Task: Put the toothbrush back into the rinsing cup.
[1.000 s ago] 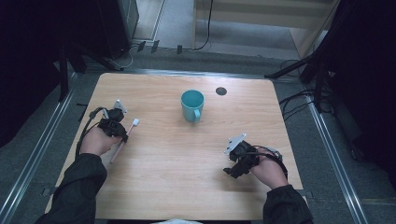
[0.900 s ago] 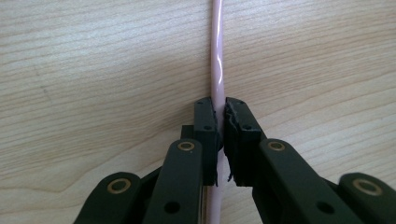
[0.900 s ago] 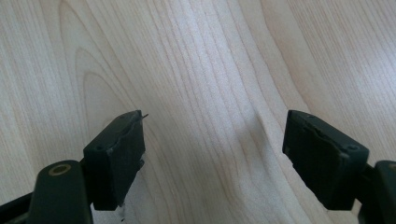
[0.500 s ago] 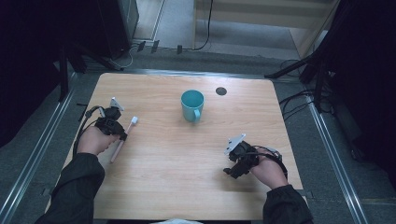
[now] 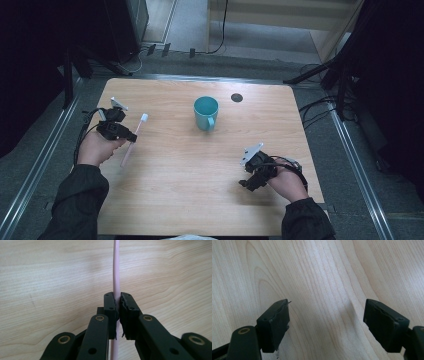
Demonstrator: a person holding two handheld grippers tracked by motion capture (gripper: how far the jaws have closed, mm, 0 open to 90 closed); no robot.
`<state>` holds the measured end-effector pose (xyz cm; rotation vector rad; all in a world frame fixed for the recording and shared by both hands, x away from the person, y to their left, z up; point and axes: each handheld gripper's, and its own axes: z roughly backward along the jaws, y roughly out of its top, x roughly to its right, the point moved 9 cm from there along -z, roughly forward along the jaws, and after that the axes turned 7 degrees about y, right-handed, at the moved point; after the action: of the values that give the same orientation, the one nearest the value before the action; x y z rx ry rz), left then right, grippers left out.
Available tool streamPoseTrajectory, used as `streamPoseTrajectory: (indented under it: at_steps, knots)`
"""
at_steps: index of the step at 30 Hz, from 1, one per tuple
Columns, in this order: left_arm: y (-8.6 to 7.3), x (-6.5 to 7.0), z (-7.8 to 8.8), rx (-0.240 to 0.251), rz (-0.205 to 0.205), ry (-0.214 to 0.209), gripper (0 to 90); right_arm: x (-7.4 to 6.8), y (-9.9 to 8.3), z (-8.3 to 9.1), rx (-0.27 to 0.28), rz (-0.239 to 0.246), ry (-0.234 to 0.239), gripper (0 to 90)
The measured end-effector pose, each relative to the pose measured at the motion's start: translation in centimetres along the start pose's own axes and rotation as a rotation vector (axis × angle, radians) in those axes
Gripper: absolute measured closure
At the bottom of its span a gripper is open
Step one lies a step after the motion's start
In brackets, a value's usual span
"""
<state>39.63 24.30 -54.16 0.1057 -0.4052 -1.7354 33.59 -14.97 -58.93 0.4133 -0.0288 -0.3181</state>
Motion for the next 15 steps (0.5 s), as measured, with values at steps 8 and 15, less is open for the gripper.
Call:
streamPoseTrajectory:
  at_steps: [8,15]
  knots:
    - [0.7,0.9,1.7,0.087,-0.022,-0.030,83.9,0.0,0.3,0.0,0.011,0.004,0.009,20.7]
    - [0.9,1.4,2.8,0.135,-0.017,-0.051,83.8,0.0,0.6,0.0,0.028,0.003,0.021,20.7]
